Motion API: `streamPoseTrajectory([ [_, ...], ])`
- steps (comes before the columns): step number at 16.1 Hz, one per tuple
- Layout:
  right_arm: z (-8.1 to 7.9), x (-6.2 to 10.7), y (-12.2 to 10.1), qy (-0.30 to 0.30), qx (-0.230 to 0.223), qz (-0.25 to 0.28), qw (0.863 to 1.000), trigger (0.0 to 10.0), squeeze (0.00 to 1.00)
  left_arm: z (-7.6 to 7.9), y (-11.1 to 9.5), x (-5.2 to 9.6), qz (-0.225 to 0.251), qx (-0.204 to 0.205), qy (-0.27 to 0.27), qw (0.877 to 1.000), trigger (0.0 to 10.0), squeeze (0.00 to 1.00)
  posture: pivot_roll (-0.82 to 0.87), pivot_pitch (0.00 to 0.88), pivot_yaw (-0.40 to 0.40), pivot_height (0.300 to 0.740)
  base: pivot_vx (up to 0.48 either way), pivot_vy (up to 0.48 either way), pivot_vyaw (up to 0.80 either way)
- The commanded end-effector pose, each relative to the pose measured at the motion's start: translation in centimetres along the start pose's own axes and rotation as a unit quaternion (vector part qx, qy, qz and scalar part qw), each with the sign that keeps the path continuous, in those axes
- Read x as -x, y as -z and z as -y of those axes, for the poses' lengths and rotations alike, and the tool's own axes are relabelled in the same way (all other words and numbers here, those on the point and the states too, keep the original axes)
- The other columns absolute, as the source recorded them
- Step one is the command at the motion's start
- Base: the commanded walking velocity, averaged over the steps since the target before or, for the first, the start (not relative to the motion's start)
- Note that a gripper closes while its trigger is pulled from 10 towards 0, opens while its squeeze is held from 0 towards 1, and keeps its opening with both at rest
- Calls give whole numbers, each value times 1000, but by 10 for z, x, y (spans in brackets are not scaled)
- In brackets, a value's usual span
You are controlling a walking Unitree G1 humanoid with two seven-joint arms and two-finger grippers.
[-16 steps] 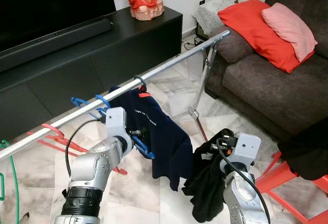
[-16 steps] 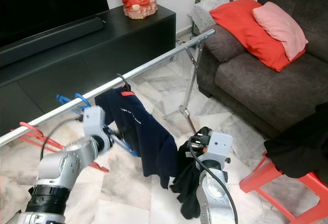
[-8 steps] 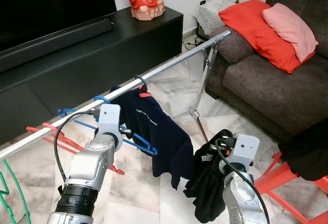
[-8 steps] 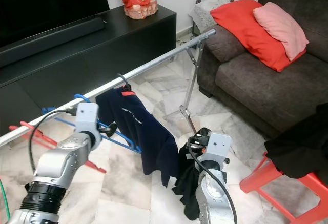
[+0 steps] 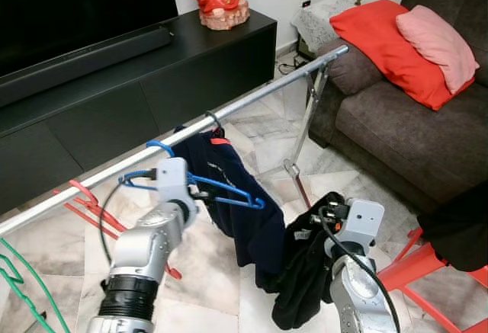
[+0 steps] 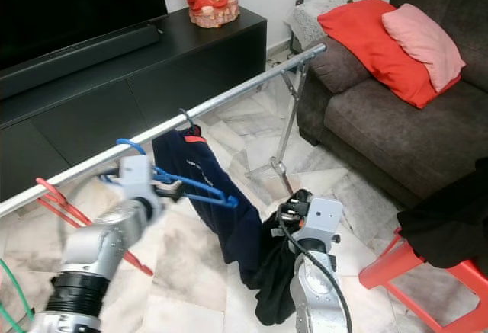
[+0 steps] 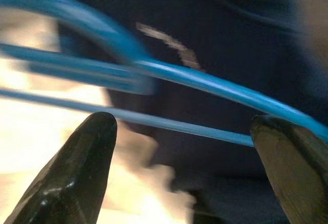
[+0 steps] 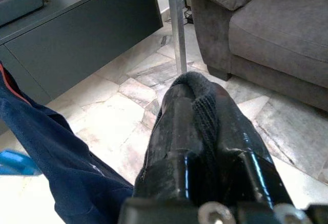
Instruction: Hang hanger
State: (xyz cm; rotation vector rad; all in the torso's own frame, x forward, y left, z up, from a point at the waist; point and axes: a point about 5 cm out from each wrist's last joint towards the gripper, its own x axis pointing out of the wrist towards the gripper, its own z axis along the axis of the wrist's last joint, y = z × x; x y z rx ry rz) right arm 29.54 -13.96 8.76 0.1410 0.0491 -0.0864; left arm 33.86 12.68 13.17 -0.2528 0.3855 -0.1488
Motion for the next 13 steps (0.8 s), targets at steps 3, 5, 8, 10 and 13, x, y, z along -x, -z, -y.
streamPoseTrajectory([
  [3,-10,2,0,-11,-8,7,1000,10000,0,-2,-13,4,26,14,-2,1000,10000,0,0,130,84,740,0,0,0],
  [5,-10,2,1,-11,-9,6,1000,10000,0,-9,-16,7,28,13,-18,999,10000,0,3,131,83,740,0,0,0],
  [8,-11,2,2,-15,-9,5,1000,10000,0,-22,-16,5,35,45,-79,995,10000,0,8,129,81,740,0,0,0],
  [10,-12,1,1,-17,-9,6,1000,10000,0,-20,-17,-2,36,68,-87,993,10000,0,6,129,82,740,0,0,0],
  [13,-13,1,2,-18,-12,6,1000,10000,0,4,-19,-15,31,85,-35,995,10000,0,9,120,85,740,0,0,0],
])
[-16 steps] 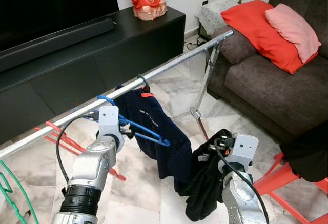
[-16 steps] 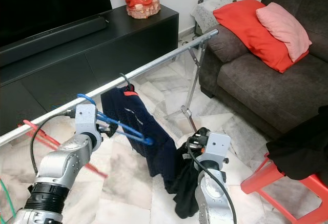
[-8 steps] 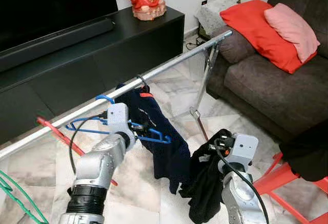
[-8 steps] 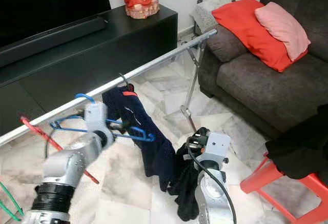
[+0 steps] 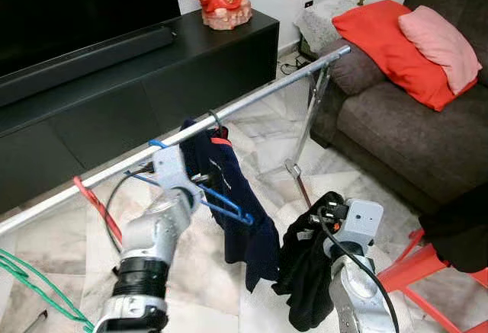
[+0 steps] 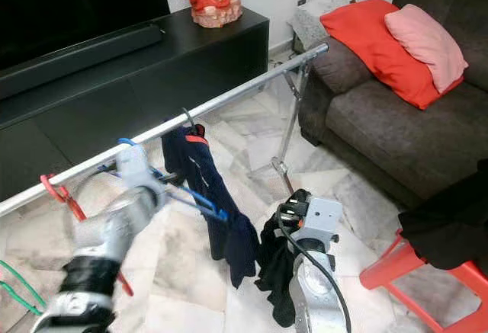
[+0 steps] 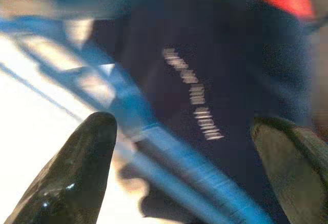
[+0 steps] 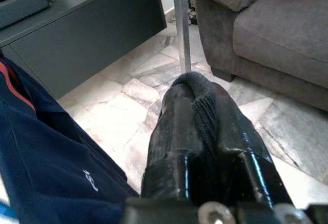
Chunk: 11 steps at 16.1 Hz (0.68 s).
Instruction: Hang hanger
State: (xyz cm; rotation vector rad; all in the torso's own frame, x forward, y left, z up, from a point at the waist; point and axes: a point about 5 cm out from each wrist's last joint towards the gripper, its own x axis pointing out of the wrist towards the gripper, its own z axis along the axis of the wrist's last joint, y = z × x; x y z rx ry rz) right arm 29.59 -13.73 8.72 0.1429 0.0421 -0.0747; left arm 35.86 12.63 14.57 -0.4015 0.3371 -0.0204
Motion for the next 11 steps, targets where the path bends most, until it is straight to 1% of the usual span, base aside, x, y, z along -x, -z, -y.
streamPoseTrajectory([
  [1,-12,1,1,-13,-11,4,1000,10000,0,13,4,-3,-18,-6,40,999,10000,0,4,116,87,740,0,0,0],
  [2,-14,1,0,-14,-11,5,1000,10000,0,20,5,-3,-22,-10,53,998,10000,0,-2,115,91,740,0,0,0],
  [4,-14,1,-1,-15,-13,7,1000,10000,0,22,3,-5,-13,-20,36,999,10000,0,-3,113,92,740,0,0,0],
  [5,-13,1,0,-13,-13,6,1000,10000,0,19,-2,-6,5,-68,1,998,10000,0,-4,115,94,740,0,0,0],
  [6,-13,1,1,-13,-13,6,1000,10000,0,17,-6,-8,15,-93,-20,995,10000,0,0,119,96,740,0,0,0],
  [8,-13,2,1,-12,-15,6,1000,10000,0,11,-7,-10,12,-104,-40,994,10000,0,0,119,96,740,0,0,0],
  [10,-13,2,1,-13,-15,6,1000,10000,0,9,-5,-11,11,-97,-41,994,10000,0,1,126,96,740,0,0,0],
  [11,-13,2,1,-14,-15,6,1000,10000,0,11,-5,-13,13,-104,-33,994,10000,0,1,126,96,740,0,0,0],
])
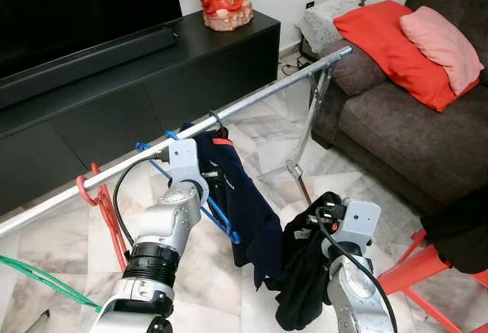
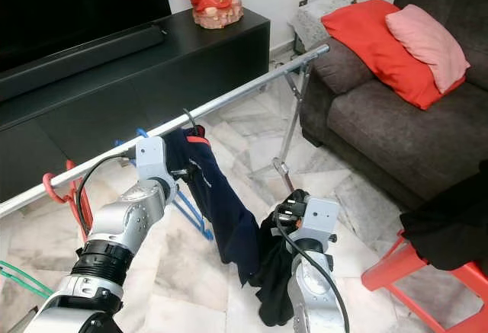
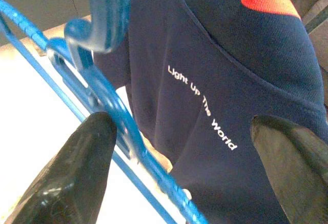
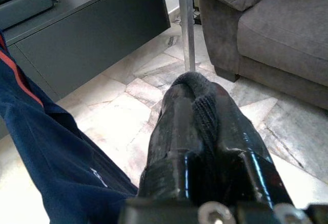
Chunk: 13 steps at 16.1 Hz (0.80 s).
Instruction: Hang hanger
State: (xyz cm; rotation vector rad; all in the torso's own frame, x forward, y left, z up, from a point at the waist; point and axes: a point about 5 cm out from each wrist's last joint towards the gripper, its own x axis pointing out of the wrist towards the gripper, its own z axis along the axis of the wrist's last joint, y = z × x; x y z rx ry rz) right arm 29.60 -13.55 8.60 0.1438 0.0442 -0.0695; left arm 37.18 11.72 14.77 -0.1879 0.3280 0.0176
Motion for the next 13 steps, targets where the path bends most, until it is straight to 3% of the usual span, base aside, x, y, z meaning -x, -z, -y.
streamPoseTrajectory([
  [1,-12,1,0,-11,-15,8,1000,10000,0,0,-3,-3,7,-21,-2,1000,10000,0,1,127,95,740,0,0,0],
  [3,-12,1,-1,-10,-14,8,1000,10000,0,-15,-4,-5,7,-57,-53,997,10000,0,-2,127,98,740,0,0,0],
  [8,-15,0,0,-15,-15,8,1000,10000,0,-26,3,-6,-1,-39,-68,997,9647,0,1,112,97,740,0,0,0],
  [10,-15,-1,-1,-15,-16,9,1000,10000,0,-23,9,-9,-16,-13,-63,998,0,0,-2,107,99,740,0,0,0],
  [13,-13,0,0,-12,-16,10,1000,10000,0,-19,16,-10,-42,13,-58,997,0,0,-7,115,102,740,0,0,0],
])
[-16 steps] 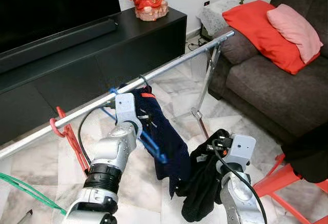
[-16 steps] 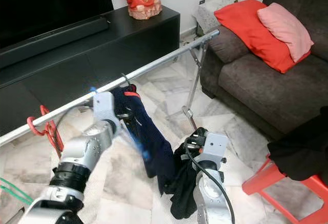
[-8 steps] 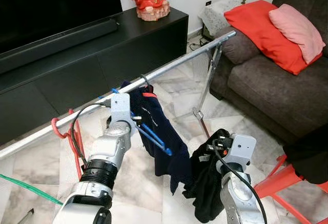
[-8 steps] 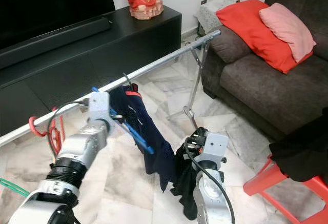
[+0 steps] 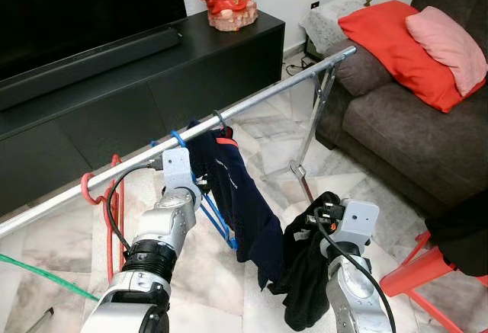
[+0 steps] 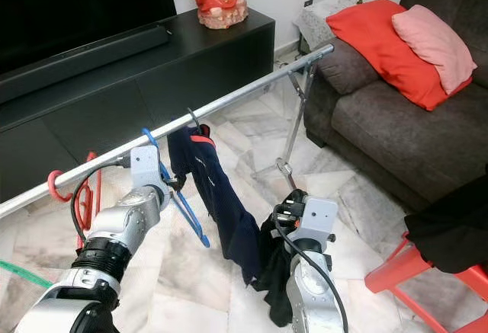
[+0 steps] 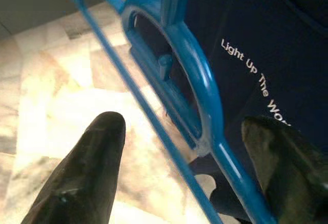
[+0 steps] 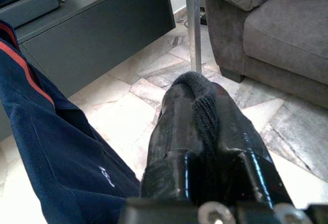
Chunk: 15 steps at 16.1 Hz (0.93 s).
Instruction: Hang hanger
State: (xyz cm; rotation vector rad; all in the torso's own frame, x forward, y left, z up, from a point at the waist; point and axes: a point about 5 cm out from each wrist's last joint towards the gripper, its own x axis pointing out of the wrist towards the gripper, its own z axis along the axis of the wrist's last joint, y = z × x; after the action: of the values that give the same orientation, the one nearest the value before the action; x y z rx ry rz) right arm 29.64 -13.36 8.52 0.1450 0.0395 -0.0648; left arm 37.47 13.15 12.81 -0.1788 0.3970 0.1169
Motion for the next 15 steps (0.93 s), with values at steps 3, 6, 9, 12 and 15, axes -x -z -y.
streamPoseTrajectory([
  [3,-12,0,-1,-9,-16,8,1000,10000,0,2,0,-4,-10,14,5,1000,10000,0,-2,122,103,740,0,0,0],
  [6,-12,0,-1,-10,-17,7,1000,10000,0,9,-7,-5,2,30,24,999,10000,0,-1,125,103,740,0,0,0],
  [9,-12,0,-1,-9,-17,7,1000,10000,0,13,-9,-5,9,35,32,999,0,0,-6,129,104,740,0,0,0],
  [12,-12,1,-1,-9,-17,7,1000,10000,0,14,-6,-5,10,29,36,999,0,0,-6,129,105,740,0,0,0],
  [15,-12,1,0,-10,-16,6,1000,10000,0,11,-5,-6,12,27,32,999,0,0,-7,127,103,740,0,0,0],
])
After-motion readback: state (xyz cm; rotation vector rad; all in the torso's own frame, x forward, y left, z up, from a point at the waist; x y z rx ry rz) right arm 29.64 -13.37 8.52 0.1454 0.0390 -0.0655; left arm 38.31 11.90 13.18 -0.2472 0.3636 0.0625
